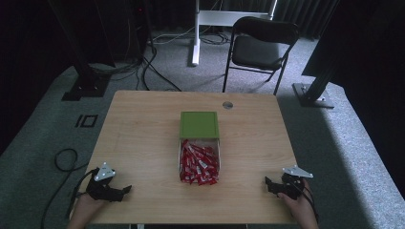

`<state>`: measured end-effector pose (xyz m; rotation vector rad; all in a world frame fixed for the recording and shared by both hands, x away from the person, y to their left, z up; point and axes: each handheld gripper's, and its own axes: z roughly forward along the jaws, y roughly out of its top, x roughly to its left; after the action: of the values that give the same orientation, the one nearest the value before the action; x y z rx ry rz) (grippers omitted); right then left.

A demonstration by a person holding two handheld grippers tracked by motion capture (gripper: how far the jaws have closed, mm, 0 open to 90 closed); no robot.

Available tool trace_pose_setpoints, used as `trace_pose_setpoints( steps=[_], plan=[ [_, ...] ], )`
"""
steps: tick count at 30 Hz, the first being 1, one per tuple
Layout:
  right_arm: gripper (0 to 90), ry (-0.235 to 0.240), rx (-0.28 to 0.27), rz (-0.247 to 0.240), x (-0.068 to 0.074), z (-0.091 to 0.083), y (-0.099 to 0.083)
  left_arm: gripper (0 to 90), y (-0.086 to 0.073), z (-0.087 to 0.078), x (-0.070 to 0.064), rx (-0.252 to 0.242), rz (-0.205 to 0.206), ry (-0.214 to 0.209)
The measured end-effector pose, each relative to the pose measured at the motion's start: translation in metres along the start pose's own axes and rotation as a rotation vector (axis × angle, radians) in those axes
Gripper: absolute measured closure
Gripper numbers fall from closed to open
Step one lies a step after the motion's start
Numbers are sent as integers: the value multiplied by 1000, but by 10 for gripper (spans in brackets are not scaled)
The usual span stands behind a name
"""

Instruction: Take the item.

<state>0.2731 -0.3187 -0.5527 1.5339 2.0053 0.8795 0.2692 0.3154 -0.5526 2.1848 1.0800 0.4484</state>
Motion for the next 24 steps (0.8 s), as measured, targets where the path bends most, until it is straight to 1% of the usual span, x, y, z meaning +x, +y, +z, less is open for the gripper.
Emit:
trace_pose_setpoints(
  steps=[10, 14, 21, 23, 24],
  plan=[
    [141, 10, -37, -3, 2, -7, 14, 7, 0, 0, 0, 0, 0, 0],
    [142, 11, -54, -13, 3, -11, 21, 7, 0, 0, 0, 0, 0, 0],
    [142, 30, -89, -17, 8, -18, 35, 7, 0, 0, 0, 0, 0, 0],
    [141, 26, -95, -17, 9, -19, 37, 8, 0, 0, 0, 0, 0, 0],
    [142, 21, -104, -25, 10, -20, 41, 8, 0, 0, 0, 0, 0, 0]
  ],
)
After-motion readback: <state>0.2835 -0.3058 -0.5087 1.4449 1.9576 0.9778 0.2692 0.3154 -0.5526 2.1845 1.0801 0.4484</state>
